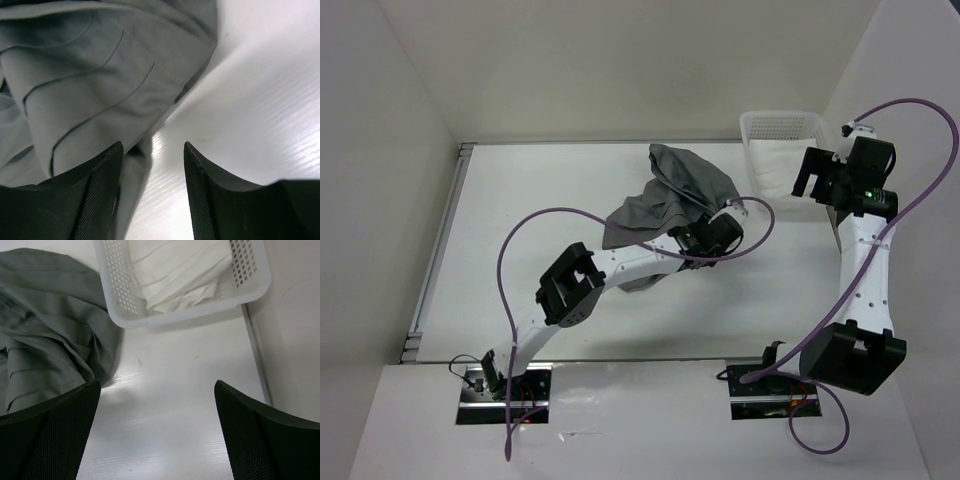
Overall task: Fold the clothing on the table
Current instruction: Flatten the skirt out
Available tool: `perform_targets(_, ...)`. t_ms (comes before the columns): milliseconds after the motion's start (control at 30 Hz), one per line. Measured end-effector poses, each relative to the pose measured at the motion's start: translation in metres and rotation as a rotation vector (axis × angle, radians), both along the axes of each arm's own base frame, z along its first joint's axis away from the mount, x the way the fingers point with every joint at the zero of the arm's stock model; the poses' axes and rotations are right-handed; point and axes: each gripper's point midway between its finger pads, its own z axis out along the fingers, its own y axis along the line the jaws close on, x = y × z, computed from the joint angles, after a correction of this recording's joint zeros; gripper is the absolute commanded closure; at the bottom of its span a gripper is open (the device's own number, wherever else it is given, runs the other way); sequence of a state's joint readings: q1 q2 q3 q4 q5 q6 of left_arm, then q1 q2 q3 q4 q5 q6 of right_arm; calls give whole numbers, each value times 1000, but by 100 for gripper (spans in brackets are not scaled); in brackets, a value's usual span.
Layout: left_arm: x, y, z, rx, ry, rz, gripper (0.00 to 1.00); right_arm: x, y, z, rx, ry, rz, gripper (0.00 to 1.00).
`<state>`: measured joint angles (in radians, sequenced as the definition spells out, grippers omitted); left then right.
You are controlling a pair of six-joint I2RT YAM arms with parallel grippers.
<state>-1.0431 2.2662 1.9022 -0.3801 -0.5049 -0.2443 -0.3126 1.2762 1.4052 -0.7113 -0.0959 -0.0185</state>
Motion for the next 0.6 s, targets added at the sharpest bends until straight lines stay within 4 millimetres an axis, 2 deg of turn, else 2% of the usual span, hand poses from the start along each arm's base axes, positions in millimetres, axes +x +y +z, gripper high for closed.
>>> perform_targets(133,7,-18,-3,-43,26,34,41,-1,5,-10,19,19,21,2)
perform_targets(300,13,-33,-5,-60,15,67,41,-2,7,-5,34,1,40,2)
perform_targets(600,5,-56,-7,-23,-83,97,39,-4,7,-2,69,-18,62,2)
